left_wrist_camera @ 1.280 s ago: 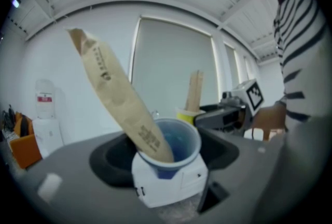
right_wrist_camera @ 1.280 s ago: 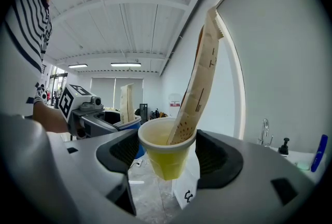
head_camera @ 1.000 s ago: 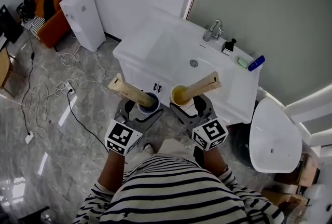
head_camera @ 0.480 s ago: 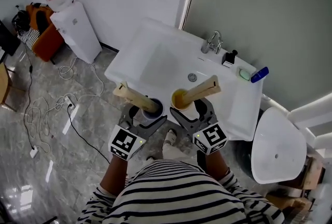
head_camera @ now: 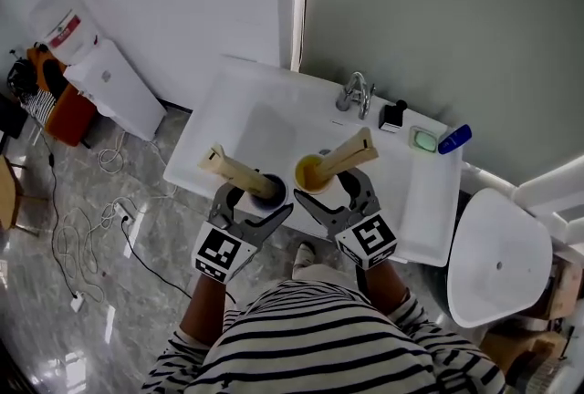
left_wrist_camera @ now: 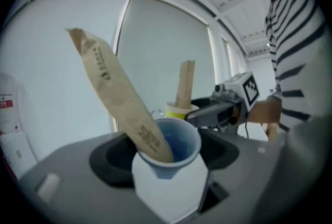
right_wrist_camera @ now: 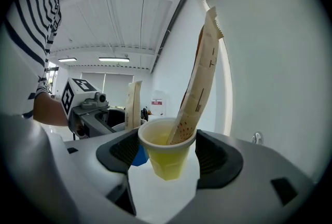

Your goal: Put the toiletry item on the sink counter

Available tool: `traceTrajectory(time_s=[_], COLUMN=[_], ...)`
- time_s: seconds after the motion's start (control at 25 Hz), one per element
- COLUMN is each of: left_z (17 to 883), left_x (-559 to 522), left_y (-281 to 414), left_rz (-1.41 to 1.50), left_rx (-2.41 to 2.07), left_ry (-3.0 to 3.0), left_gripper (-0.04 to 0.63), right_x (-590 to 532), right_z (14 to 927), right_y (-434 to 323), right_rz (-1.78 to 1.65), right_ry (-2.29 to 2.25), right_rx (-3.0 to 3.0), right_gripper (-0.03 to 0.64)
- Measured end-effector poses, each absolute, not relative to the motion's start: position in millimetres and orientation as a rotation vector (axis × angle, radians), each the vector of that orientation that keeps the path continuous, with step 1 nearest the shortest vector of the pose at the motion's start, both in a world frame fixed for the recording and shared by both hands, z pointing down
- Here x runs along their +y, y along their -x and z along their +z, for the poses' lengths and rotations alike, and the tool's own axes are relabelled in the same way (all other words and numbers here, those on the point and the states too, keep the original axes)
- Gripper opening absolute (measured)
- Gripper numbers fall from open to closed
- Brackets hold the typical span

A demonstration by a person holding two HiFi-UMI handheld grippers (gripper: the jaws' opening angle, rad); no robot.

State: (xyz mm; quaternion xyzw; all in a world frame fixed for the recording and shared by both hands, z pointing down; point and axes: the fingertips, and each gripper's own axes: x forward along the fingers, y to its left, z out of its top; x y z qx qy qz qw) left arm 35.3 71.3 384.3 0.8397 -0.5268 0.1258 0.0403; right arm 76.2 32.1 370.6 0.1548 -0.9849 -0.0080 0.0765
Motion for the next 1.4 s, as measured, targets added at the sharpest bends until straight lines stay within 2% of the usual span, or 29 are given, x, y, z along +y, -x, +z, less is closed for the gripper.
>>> traceTrajectory(time_s=[0.48,1.4], left_z=[378,373], left_x=[8,-140], left_y=[-21,70], left_rz=[0.407,0.424], left_rx=[-1.511,-1.009], left_ry=[-2.662,-2.978], left_gripper=[0.37,0.37], right_x=[-23,-148], right_z=[367,369], right_y=[-82,-17], right_rz=[-0.05,-0.01], right_ry=[-0.698,-1.305], right_rx=[-2.878,-2.621], right_gripper=[0.313,0.313])
